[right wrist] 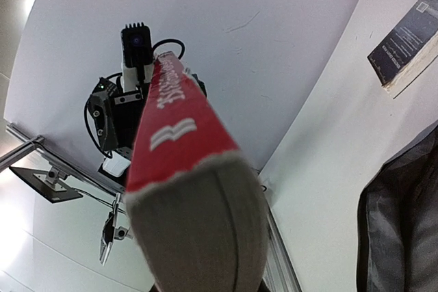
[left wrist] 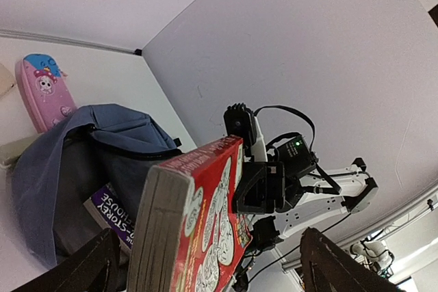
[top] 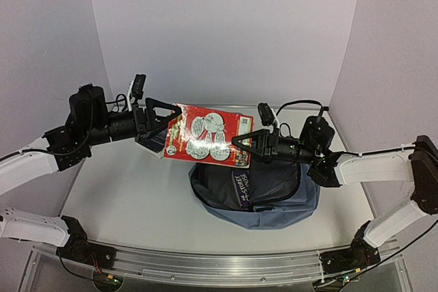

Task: Pack the student bag
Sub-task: Pick up the book from the center of the board.

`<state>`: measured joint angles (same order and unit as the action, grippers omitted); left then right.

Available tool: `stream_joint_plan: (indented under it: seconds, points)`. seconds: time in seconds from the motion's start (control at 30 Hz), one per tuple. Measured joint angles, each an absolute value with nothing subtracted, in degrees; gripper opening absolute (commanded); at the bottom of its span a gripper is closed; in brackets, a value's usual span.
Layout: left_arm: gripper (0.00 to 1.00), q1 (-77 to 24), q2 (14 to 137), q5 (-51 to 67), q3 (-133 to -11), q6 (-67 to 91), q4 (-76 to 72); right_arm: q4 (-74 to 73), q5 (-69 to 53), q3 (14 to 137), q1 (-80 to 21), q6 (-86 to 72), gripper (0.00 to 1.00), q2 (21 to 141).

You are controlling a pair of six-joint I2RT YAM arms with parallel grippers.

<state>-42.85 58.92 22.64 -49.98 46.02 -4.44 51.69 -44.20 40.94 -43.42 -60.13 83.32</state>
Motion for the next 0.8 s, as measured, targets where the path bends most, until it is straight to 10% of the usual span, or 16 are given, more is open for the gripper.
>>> stream_joint_plan:
  seconds: [0.43, 0.8]
  points:
    - [0.96, -41.2, 63.4, 31.5, -55.8, 40.6, 14.2, 47.3, -50.7, 45.3, -43.4, -59.4, 0.00, 84.1]
    - [0.23, -41.2, 65.7, 37.4, -56.2, 38.9, 13.6, 42.7, -50.9, 45.3, -43.4, -57.0, 0.00, 84.1]
